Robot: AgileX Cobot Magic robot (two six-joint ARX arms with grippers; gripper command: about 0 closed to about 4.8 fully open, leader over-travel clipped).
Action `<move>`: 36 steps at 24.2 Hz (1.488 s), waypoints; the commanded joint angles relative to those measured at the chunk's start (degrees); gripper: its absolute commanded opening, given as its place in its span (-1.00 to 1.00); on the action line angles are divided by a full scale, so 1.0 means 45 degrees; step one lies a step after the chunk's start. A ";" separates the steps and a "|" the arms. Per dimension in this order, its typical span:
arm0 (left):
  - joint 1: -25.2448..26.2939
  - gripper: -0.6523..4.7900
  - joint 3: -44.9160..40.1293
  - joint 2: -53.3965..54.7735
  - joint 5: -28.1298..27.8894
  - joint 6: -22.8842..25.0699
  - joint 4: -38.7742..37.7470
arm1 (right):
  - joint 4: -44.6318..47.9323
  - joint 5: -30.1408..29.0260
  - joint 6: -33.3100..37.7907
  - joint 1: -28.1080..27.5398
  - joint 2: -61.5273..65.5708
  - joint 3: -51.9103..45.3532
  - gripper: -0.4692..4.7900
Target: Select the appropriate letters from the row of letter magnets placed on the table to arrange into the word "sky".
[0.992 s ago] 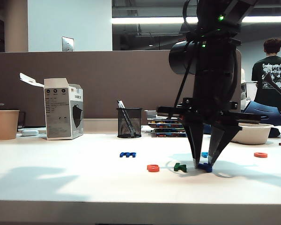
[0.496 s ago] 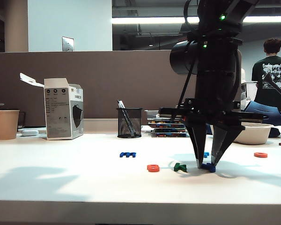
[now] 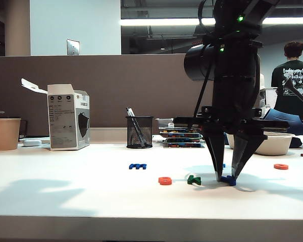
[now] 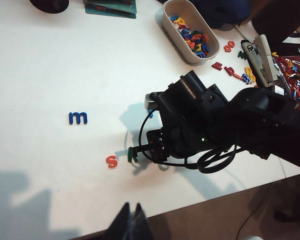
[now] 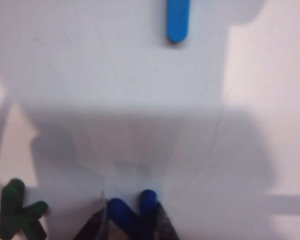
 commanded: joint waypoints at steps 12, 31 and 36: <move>0.0005 -0.78 0.0034 -0.0034 -0.0029 0.0053 0.0068 | -0.0743 0.0481 0.0529 -0.0049 0.0063 -0.0345 -0.27; 0.0005 -0.78 0.0034 -0.0034 -0.0034 0.0053 0.0063 | -0.0597 0.0476 0.0466 -0.0049 -0.0821 -0.0199 -0.22; 0.0005 -0.78 0.0034 -0.0034 -0.0034 0.0053 0.0068 | -0.0636 0.0423 0.0369 -0.0049 -0.0908 0.0243 -0.22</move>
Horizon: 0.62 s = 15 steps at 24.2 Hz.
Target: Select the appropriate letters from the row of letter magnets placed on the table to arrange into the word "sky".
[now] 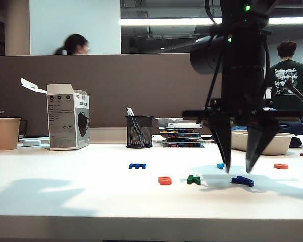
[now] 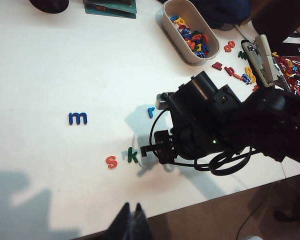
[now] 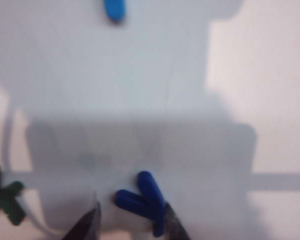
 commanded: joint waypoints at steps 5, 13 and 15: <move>0.0005 -0.78 0.0034 -0.0034 -0.0039 0.0053 0.0068 | -0.0117 0.0092 -0.0049 -0.0107 -0.0068 0.0398 -0.22; 0.0005 -0.78 0.0034 -0.0034 -0.0039 0.0053 0.0063 | 0.0078 0.0058 -0.0049 -0.0126 -0.0039 0.0160 -0.22; 0.0005 -0.78 0.0034 -0.0034 -0.0034 0.0053 0.0063 | 0.0262 -0.0068 -0.0044 -0.0126 -0.0039 -0.0102 -0.22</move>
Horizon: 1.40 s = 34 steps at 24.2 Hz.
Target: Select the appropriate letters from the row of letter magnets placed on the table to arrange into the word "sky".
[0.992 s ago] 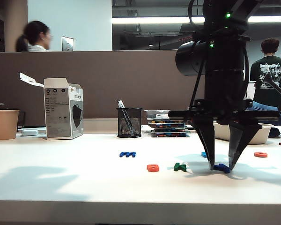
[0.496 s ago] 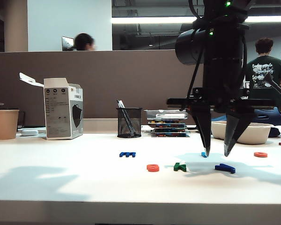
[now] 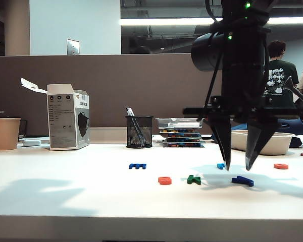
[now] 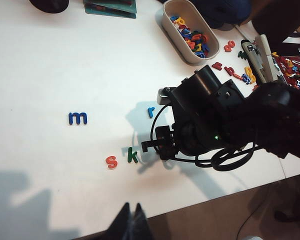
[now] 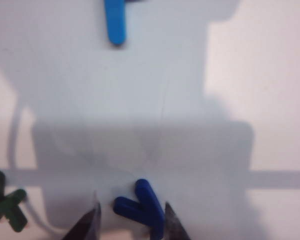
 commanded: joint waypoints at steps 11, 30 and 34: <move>0.0005 -0.78 0.0034 -0.0034 -0.0039 0.0053 0.0063 | 0.0899 -0.0889 0.0005 -0.0010 -0.0044 -0.0544 -0.22; 0.0005 -0.78 0.0034 -0.0034 -0.0034 0.0058 0.0068 | 0.1117 0.1015 -0.1005 -0.0019 -0.3861 -0.0505 -0.44; 0.0005 -0.78 0.0034 -0.0034 -0.0034 0.0053 0.0073 | 0.1015 0.2565 -0.1938 -0.0330 -0.6266 -0.0505 -0.85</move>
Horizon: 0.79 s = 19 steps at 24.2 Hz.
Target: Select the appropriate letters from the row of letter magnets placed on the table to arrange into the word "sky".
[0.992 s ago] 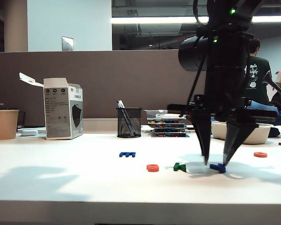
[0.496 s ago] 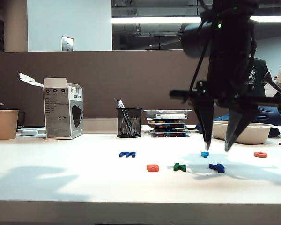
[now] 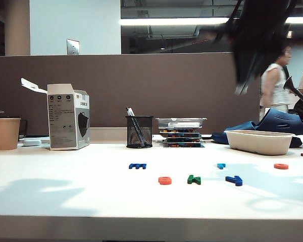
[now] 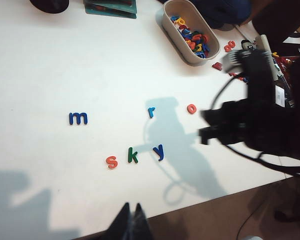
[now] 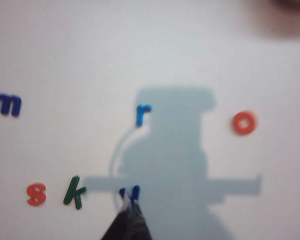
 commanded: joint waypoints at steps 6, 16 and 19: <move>0.0010 -0.78 0.0034 -0.0034 -0.0039 0.0053 0.0068 | 0.0029 0.1151 -0.2953 -0.2244 -0.4420 0.0044 -0.85; 0.0010 -0.78 0.0029 -0.0034 -0.0053 0.0058 0.0243 | 0.0087 -0.0767 -0.4415 -0.6615 -0.7898 -0.0364 -0.85; 0.0068 -0.78 0.0029 0.0034 -0.0053 0.2093 0.1603 | 0.0661 -0.1511 -0.4721 -0.7883 -0.9539 -0.1957 -0.85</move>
